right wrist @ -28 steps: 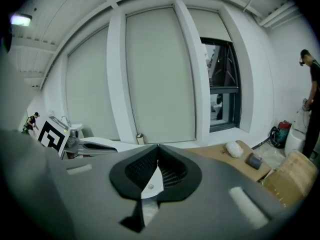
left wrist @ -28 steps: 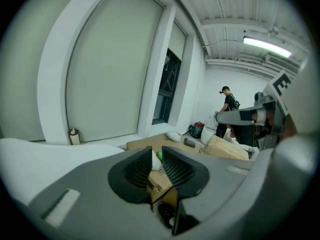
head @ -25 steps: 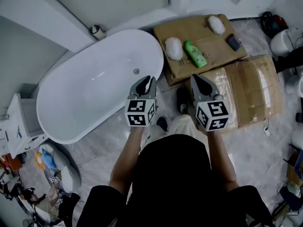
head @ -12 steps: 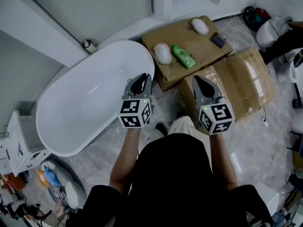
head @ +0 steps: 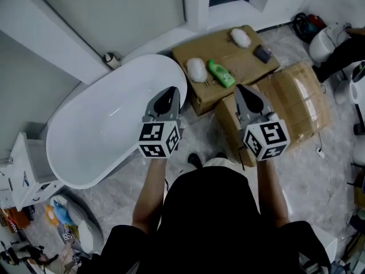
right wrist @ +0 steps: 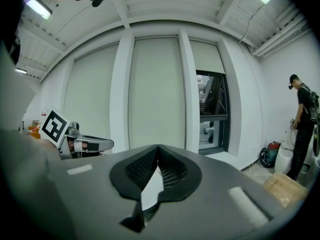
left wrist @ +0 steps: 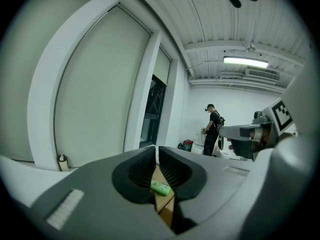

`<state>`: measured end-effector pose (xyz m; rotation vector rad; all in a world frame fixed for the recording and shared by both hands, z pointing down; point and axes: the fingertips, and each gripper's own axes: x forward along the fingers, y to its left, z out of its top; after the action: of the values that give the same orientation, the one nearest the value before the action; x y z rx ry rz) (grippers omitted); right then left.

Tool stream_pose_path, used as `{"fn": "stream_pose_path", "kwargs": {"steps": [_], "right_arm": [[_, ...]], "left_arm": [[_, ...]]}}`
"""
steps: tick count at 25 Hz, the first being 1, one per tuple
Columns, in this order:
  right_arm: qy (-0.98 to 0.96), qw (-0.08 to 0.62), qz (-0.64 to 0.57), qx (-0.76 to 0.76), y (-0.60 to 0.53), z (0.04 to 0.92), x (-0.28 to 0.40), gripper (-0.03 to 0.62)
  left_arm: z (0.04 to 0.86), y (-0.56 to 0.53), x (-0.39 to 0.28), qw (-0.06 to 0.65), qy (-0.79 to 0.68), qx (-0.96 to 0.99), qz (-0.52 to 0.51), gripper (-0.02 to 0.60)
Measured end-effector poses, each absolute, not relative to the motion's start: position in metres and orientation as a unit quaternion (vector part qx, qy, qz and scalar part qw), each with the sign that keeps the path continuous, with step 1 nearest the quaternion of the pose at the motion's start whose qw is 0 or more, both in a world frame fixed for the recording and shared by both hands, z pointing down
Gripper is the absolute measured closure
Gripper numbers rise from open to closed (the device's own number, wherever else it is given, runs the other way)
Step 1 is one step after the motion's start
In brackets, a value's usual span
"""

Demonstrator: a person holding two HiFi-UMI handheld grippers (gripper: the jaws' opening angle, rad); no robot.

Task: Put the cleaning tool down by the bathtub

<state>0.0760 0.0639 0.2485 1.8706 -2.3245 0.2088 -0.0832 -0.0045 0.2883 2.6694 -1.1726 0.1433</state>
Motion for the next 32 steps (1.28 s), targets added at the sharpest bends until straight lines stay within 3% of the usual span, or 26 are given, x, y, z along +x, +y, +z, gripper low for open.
{"fn": "stream_pose_path", "kwargs": {"steps": [32], "right_arm": [[-0.784,0.064,0.057,0.615,0.079,0.241,0.076,0.587]], "left_arm": [[0.271,0.022,-0.072,0.082,-0.395,0.914,0.050,0.584]]}}
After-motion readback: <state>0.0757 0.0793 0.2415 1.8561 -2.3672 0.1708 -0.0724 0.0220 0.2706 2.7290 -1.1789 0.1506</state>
